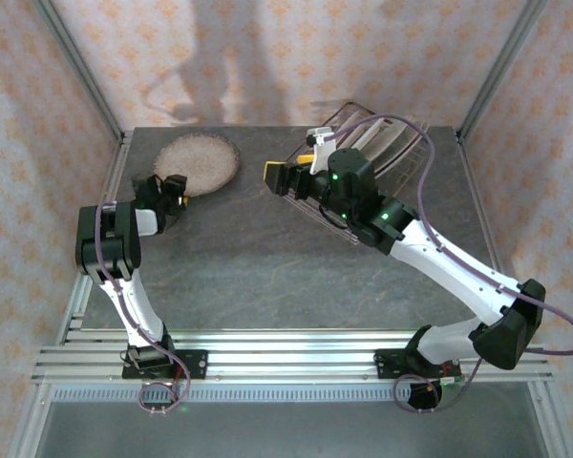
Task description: Unload the plates from the dish rack
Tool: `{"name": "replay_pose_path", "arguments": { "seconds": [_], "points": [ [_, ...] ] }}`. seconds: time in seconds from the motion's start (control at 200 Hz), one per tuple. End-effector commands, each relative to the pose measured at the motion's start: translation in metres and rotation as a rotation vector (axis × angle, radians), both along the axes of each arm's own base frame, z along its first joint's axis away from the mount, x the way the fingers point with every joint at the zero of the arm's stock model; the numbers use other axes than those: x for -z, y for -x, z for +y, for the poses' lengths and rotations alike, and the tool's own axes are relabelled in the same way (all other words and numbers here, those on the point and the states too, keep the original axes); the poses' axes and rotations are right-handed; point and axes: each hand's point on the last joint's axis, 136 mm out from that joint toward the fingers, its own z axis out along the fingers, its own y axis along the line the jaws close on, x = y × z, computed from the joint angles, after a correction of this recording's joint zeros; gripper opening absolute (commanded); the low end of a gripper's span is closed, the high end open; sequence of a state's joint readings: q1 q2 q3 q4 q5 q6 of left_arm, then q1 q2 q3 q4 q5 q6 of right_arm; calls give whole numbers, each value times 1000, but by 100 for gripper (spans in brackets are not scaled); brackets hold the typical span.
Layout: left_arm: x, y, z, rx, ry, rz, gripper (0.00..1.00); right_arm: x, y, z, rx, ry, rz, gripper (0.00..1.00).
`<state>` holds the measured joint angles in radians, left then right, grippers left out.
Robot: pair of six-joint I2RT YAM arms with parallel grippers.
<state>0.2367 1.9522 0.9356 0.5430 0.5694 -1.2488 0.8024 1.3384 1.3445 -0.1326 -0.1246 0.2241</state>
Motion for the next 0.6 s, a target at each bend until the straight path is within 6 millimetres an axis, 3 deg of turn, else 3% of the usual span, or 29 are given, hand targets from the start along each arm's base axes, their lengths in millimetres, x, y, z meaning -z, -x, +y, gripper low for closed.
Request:
{"name": "replay_pose_path", "arguments": {
  "seconds": [0.0,0.596],
  "points": [
    [-54,-13,4,32,-67,-117,50,-15,-1,-6,42,-14,-5,86],
    [-46,0,1,53,-75,-26,58,-10,-5,-27,147,13,30,86]
  ]
}}
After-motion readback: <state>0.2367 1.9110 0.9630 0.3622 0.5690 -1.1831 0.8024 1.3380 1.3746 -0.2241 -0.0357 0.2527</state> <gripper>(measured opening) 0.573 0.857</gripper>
